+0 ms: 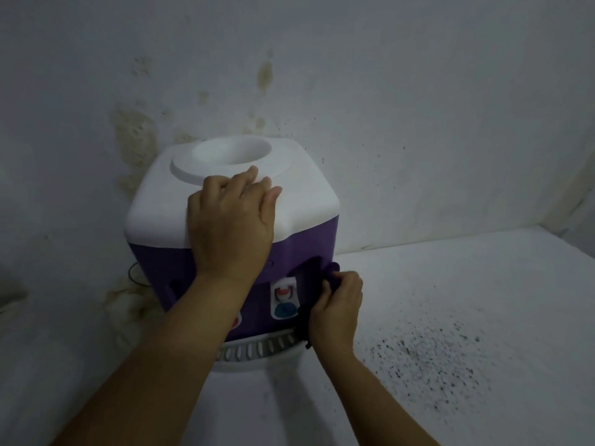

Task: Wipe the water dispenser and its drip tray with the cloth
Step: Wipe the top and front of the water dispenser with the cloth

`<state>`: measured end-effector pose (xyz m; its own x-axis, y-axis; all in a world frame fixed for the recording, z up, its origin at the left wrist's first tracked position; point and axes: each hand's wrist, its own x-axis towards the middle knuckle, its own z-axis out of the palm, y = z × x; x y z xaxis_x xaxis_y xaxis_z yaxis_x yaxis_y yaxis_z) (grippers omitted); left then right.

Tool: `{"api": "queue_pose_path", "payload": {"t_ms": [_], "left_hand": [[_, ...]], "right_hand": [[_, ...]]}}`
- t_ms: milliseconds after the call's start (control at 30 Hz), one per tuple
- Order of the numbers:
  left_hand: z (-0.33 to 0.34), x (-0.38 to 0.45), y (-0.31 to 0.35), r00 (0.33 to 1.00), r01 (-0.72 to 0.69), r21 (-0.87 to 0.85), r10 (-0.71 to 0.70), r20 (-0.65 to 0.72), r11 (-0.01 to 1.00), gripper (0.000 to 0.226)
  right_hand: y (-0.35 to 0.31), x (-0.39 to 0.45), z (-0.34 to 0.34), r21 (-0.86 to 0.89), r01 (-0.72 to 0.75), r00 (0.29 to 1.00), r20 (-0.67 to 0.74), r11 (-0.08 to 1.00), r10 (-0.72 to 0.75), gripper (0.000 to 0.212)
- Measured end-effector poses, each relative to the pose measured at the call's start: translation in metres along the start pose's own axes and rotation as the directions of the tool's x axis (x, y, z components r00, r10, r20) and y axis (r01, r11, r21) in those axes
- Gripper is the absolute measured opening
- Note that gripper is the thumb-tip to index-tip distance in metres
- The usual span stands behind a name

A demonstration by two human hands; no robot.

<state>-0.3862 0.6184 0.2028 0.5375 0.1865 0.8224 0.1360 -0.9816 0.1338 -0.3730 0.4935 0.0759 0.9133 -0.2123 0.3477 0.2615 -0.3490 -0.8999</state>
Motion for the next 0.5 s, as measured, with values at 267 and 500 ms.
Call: {"api": "queue_pose_path", "payload": {"t_ms": [267,500], "left_hand": [[0.006,-0.002,0.0,0.998,0.031,-0.008,-0.032,-0.061,0.999,0.038],[0.007,-0.002,0.001,0.993,0.045,-0.006,-0.046,-0.104,0.999,0.036]], "right_hand": [[-0.004,0.007,0.0,0.082,0.06,0.998,-0.039,0.995,-0.057,0.012],[-0.013,0.03,-0.008,0.233,0.043,0.999,-0.034,0.971,-0.037,0.01]]}}
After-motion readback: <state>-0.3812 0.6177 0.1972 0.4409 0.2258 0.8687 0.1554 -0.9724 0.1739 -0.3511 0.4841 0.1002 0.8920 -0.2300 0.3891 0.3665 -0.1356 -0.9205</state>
